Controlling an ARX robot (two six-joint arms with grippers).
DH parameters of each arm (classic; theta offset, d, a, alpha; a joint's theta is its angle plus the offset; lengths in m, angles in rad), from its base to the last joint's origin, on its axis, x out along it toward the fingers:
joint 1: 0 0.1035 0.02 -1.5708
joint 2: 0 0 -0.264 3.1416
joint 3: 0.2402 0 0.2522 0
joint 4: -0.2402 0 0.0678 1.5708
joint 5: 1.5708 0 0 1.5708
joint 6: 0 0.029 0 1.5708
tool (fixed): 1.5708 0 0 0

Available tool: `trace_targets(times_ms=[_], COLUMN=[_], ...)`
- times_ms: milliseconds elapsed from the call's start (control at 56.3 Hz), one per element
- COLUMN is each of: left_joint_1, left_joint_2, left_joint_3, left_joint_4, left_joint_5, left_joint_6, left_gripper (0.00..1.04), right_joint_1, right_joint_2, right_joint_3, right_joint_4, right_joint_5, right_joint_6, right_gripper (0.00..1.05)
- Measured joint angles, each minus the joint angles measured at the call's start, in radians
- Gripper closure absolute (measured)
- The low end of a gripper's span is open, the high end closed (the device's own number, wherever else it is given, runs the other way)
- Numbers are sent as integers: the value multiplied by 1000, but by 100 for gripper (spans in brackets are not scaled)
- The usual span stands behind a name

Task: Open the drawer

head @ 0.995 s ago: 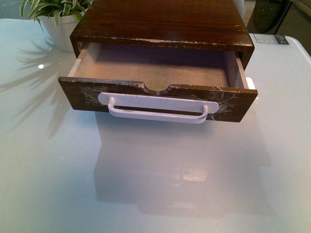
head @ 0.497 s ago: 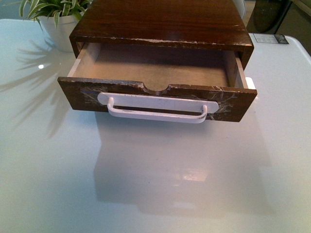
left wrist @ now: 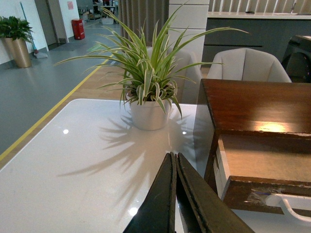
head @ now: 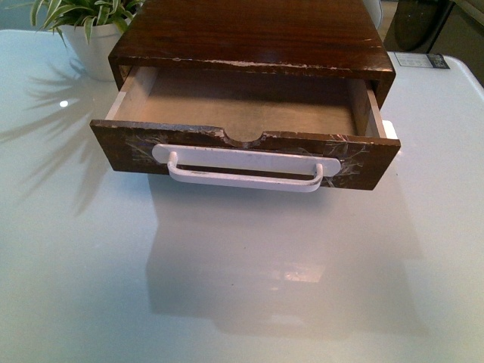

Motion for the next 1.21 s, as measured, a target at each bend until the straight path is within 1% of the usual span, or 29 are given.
trace_targets(times_ms=[124,195,249,444,728,781,835,1101,1119,1137,1154,1172,1190,1208], left_joint_1=[0,0,0,0,0,0,0,0,0,0,0,0,0,0], left_joint_2=[-66,-102,-126,-220,-307,-379,-442,-480,-480,-480,-480,-480,-480,-480], left_joint_3=[0,0,0,0,0,0,0,0,0,0,0,0,0,0], left_joint_4=[-60,-97,-120,-212,-299,-399,-462,-477,-477,-477,-477,-477,-477,-477], left_joint_5=[0,0,0,0,0,1,0,0,0,0,0,0,0,0], left_joint_6=[0,0,0,0,0,1,1,1,1,0,0,1,1,1], left_gripper=[103,103,103,103,103,103,103,103,103,103,101,99,95,92], right_joint_1=[0,0,0,0,0,0,0,0,0,0,0,0,0,0], right_joint_2=[-29,-134,-183,-198,-198,-199,-199,-200,-200,-200,-200,-200,-200,-200], right_joint_3=[0,0,0,0,0,0,0,0,0,0,0,0,0,0], right_joint_4=[-29,-168,-197,-204,-204,-204,-204,-204,-204,-204,-204,-204,-204,-204], right_joint_5=[0,0,0,0,0,0,0,0,0,0,0,0,0,0], right_joint_6=[0,0,0,0,0,0,0,0,-1,0,0,0,0,0], right_gripper=[103,103,103,103,103,103,103,103,102,99,98,95,90,89])
